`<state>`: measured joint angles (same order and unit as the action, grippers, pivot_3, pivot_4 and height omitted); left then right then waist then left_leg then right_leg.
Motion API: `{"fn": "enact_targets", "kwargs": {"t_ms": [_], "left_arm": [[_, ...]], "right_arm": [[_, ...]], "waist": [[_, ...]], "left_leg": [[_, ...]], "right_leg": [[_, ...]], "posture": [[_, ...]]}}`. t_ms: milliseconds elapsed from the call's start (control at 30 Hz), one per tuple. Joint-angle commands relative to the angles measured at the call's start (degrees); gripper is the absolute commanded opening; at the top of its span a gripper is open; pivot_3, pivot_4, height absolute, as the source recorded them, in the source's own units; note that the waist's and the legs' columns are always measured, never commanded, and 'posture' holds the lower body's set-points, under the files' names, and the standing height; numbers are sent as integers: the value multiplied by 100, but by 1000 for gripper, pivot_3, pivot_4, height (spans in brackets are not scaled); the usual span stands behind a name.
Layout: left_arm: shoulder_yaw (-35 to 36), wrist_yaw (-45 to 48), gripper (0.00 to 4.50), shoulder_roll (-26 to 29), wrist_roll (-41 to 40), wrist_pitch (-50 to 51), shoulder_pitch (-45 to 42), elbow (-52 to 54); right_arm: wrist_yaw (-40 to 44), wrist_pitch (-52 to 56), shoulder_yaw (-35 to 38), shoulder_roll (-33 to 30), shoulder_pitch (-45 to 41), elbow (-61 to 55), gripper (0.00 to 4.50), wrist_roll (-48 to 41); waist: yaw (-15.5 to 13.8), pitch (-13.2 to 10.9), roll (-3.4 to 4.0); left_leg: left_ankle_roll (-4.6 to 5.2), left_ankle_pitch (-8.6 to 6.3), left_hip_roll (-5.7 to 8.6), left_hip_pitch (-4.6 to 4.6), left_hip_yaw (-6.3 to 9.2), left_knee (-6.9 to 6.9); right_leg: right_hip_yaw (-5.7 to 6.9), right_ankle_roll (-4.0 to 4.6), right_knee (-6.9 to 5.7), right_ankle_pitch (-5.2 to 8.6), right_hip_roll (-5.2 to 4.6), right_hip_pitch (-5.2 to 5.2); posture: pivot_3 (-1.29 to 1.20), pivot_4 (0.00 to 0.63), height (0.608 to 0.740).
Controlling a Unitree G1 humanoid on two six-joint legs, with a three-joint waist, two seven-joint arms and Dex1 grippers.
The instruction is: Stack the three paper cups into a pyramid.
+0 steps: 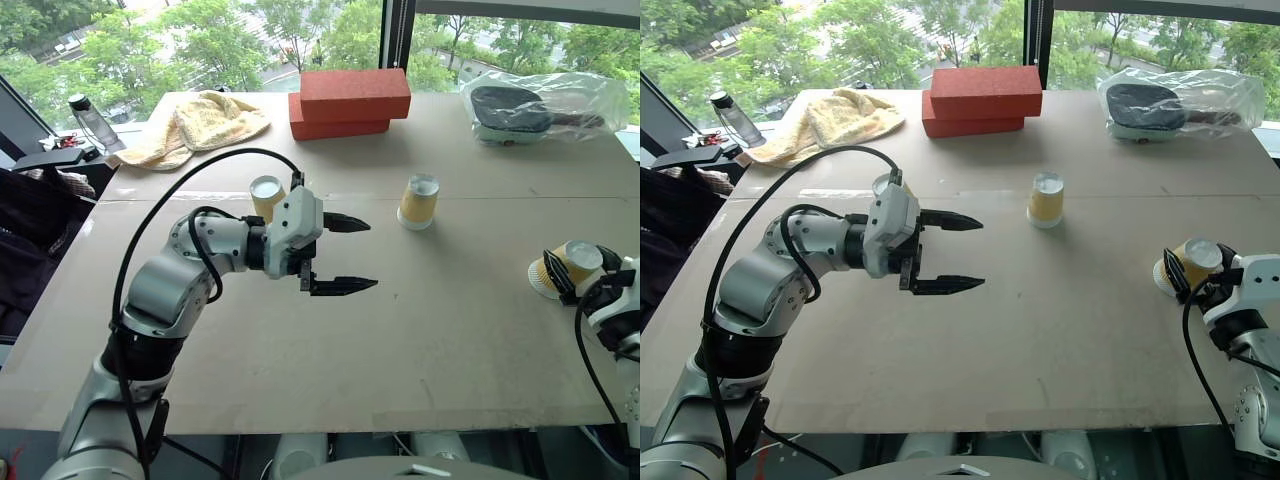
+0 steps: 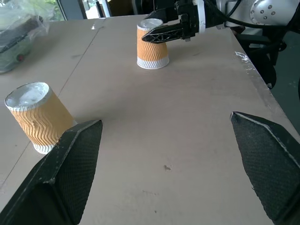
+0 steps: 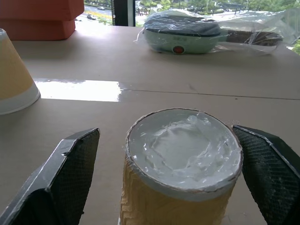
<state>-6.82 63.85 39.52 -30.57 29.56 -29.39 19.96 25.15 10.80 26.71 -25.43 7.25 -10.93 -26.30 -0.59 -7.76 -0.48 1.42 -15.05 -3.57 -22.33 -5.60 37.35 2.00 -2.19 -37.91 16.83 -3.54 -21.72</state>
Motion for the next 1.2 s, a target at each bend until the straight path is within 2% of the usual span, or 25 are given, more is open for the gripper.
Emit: {"fn": "enact_targets", "kwargs": {"t_ms": [33, 100, 133, 167, 267, 300, 433, 633, 733, 933, 1200], "left_arm": [[446, -322, 4500, -60, -743, 722, -107, 310], [585, -446, 4500, -90, -1076, 1066, -161, 370], [613, -481, 4500, -72, -1137, 1144, -163, 414], [606, -492, 4500, -39, -1120, 1158, -148, 449], [617, -532, 4500, 6, -1154, 1210, -117, 522], [624, -544, 4500, 9, -1176, 1228, -114, 535], [612, -448, 4500, 120, -1117, 1178, -33, 577], [929, -260, 4500, 511, -1104, 1021, 310, 595], [1035, -205, 4500, 638, -1083, 926, 560, 674], [1306, -236, 4500, 908, -1090, 852, 932, 820], [1721, -206, 4500, 1157, -1150, 769, 1365, 930]], "right_arm": [[127, -49, -10, -33, -85, -61, 4424, -98], [158, -54, -24, -33, -103, -54, 4424, -100], [163, -60, -28, -31, -98, -62, 3923, -102], [171, -72, -39, -36, -102, -60, 3679, -99], [235, -119, -85, -67, -104, -56, 2308, -62], [260, -134, -97, -75, -101, -55, 2165, -48], [403, -146, -232, -114, -78, -186, 2165, -5], [1031, 442, -1229, -369, -118, -1318, 2165, -322], [1238, 494, -1782, -433, -206, -1494, 2165, -146], [1784, 204, -2657, -460, -542, -1229, 2165, 240], [2250, -166, -3767, 119, -1686, -385, 2165, 700]], "waist": [[-1, 0, 0], [2, 0, -1], [3, 0, -1], [-1, 0, -1], [-3, 0, -1], [-4, 0, -1], [-3, 0, 0], [96, -2, 1], [97, -6, -6], [85, -20, -30], [136, -33, -47]], "left_leg": [[0, 0, 0, -1, 0, 0], [0, 0, -1, -2, 0, 2], [0, 0, -4, -2, 2, 2], [0, 0, -3, -2, 2, 2], [0, 0, 0, -2, 3, 2], [-1, 0, 0, -2, 3, 2], [-1, 0, 1, -2, 3, 2], [-1, 0, -6, 3, 5, 0], [-1, 0, -4, -1, 7, 1], [0, 0, -3, -10, 12, 8], [-1, 0, -5, -8, 17, 8]], "right_leg": [[0, 0, 0, 0, 0, 0], [0, 0, 0, 0, -1, 0], [1, 0, 0, 0, -1, 0], [1, 0, 0, 0, -1, 0], [3, 0, 0, 0, -1, 0], [3, 0, 0, 0, 0, 0], [3, 0, 0, 0, -1, 0], [0, 0, -4, 0, 6, 0], [5, 0, -1, 0, 4, 0], [11, 0, 1, 0, -7, -1], [17, 1, -4, 0, -2, -3]], "posture": [[0, 150, 730], [0, 150, 730], [0, 150, 730], [0, 150, 730], [0, 150, 730], [0, 150, 730], [0, 150, 730], [0, 150, 730], [0, 150, 730], [0, 150, 730], [0, 150, 730]]}}
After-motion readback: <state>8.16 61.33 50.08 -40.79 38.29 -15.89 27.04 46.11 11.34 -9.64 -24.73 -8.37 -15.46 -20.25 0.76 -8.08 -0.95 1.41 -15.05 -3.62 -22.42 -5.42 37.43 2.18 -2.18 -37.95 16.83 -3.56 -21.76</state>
